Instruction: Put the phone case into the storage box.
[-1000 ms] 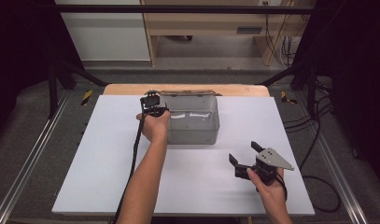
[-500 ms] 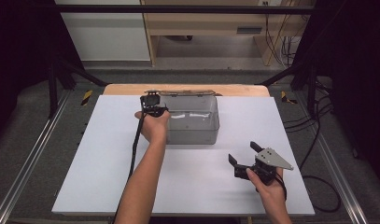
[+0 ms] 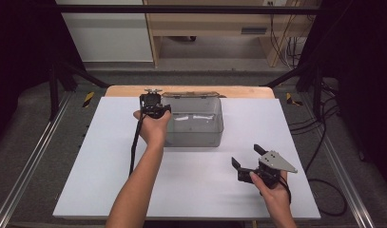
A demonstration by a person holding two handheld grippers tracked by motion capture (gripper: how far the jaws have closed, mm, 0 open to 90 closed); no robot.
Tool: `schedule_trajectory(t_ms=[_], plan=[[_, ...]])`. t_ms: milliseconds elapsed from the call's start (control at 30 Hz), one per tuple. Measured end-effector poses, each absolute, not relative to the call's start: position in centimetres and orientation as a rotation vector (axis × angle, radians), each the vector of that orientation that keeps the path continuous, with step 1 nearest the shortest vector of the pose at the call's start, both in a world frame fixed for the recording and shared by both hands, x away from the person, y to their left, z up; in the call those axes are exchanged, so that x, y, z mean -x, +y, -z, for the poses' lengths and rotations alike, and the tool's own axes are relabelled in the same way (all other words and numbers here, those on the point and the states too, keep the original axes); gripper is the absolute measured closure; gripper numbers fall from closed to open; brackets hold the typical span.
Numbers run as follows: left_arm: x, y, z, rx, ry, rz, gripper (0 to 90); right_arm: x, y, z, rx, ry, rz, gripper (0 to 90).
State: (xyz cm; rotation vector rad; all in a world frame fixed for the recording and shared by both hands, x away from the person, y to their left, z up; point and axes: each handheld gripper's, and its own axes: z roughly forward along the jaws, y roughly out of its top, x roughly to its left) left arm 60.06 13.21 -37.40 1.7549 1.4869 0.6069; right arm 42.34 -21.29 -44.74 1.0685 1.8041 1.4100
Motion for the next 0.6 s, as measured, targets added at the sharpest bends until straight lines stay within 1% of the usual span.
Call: schedule_trajectory(t_ms=[200,433,467,600], plan=[[-59.5,13.2,36.7,-1.749,1.439,-0.658,53.5,-42.3,-21.3,44.7,-1.064,1.804,-1.409,5.4],[-59.0,13.4,36.3,-1.700,1.403,-0.710,31.6,-42.3,-21.3,44.7,-1.059,1.805,-1.406,5.3],[-59.0,13.5,36.2,-1.688,1.398,-0.710,26.3,-42.3,-21.3,44.7,-1.059,1.805,-1.406,5.3],[-58.7,14.1,35.6,-1.644,1.366,-0.720,12.7,-42.3,-21.4,44.7,-1.056,1.804,-1.404,5.1]])
